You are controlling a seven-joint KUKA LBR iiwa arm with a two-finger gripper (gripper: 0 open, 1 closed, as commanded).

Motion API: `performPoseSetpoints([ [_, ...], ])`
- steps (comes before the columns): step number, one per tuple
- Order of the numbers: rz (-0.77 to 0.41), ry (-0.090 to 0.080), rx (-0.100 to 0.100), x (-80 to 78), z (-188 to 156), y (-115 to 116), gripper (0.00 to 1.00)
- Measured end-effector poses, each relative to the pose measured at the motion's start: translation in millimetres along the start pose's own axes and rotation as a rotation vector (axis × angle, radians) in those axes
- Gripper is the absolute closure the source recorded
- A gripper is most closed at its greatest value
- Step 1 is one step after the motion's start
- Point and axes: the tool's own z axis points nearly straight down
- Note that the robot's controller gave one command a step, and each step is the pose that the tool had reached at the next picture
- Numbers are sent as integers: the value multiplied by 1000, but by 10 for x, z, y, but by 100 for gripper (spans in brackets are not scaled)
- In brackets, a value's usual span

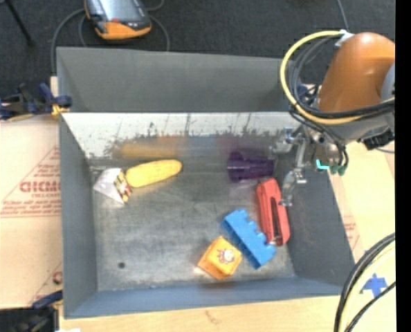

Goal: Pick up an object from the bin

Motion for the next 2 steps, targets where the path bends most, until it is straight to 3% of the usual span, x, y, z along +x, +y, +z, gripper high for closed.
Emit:
performPoseSetpoints([
  [1, -2, -8, 1, -16, -43, 3, 0],
  [2, -55, -12, 1, 499, 456, -206, 0],
])
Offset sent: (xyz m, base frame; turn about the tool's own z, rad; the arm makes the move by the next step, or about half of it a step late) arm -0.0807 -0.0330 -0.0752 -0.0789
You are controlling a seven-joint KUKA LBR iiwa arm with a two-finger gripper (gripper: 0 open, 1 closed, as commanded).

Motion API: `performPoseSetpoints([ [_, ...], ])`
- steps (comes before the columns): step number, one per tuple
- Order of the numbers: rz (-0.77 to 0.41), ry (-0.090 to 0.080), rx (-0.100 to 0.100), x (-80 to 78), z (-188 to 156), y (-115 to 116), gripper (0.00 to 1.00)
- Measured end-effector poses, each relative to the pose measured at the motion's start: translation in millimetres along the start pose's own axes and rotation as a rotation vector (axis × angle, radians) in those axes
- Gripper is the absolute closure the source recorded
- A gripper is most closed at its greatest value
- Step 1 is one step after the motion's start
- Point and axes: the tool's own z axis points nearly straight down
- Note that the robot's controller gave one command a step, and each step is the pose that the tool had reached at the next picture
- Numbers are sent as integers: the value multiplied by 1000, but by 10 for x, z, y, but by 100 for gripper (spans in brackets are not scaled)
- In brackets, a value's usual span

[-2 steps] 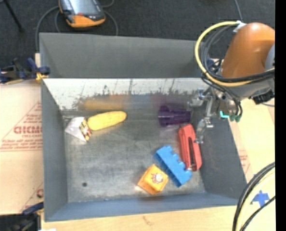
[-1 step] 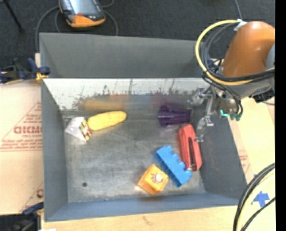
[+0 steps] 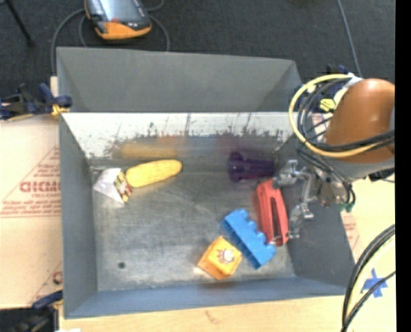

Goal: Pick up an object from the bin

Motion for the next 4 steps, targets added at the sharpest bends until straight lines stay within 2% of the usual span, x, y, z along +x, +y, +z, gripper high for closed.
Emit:
performPoseSetpoints([
  [1, -228, 17, -4, 64, 113, 224, 0],
  [2, -359, 2, -1, 398, 947, 205, 100],
  [4, -361, 2, -1, 398, 947, 207, 100],
])
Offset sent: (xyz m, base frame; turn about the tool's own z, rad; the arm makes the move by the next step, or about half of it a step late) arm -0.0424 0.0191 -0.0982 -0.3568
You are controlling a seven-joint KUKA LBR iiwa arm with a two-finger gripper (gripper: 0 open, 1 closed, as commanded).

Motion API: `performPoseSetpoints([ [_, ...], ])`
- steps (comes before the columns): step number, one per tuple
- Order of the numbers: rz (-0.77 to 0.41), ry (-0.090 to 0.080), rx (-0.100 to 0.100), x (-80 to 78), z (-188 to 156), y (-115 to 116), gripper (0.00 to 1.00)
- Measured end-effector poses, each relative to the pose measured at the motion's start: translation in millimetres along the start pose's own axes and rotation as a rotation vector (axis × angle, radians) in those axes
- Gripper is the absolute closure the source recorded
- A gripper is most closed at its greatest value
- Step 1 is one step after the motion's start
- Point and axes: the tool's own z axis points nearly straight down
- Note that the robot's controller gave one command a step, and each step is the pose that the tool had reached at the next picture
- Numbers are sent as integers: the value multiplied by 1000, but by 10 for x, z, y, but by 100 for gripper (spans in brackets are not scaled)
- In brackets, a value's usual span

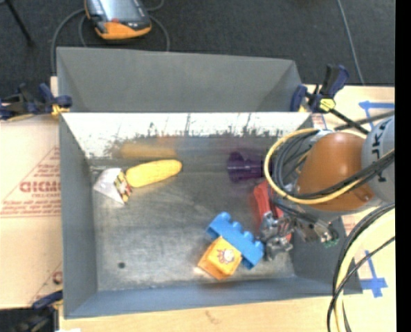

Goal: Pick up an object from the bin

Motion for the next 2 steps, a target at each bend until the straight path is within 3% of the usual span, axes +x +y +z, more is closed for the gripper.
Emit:
performPoseSetpoints([
  [1, -54, 1, -6, 283, -105, -82, 100],
  [2, -319, -2, -4, -245, -970, 747, 0],
])
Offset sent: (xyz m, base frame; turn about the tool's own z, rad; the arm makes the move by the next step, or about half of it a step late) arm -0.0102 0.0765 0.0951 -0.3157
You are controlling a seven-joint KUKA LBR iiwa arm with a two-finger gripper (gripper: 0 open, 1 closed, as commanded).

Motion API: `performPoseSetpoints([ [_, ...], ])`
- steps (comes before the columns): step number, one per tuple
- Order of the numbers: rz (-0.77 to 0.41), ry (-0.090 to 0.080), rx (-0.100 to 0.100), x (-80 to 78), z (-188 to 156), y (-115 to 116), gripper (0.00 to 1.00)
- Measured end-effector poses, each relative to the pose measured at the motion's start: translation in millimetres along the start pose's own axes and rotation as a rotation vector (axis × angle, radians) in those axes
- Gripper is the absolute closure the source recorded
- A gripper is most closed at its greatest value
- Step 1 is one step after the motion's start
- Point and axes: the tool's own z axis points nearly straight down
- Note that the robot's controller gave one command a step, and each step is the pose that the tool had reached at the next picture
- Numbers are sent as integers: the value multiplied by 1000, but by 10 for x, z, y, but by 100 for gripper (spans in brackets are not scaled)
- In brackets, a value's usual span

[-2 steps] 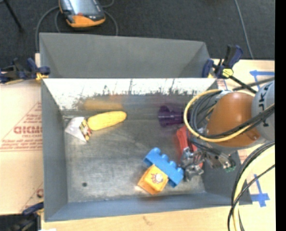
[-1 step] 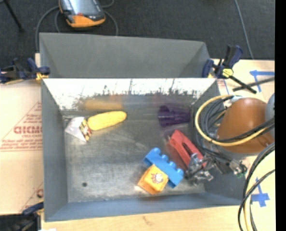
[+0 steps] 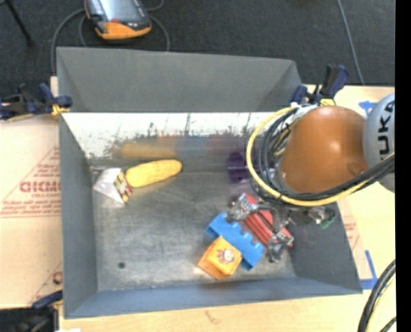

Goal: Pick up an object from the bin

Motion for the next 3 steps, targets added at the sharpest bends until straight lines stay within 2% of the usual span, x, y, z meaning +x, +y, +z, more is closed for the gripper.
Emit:
performPoseSetpoints([
  [1, 2, 3, -2, 18, 13, -4, 0],
  [2, -332, -1, 22, -266, 691, 311, 100],
  [3, -333, -1, 22, -266, 691, 311, 100],
])
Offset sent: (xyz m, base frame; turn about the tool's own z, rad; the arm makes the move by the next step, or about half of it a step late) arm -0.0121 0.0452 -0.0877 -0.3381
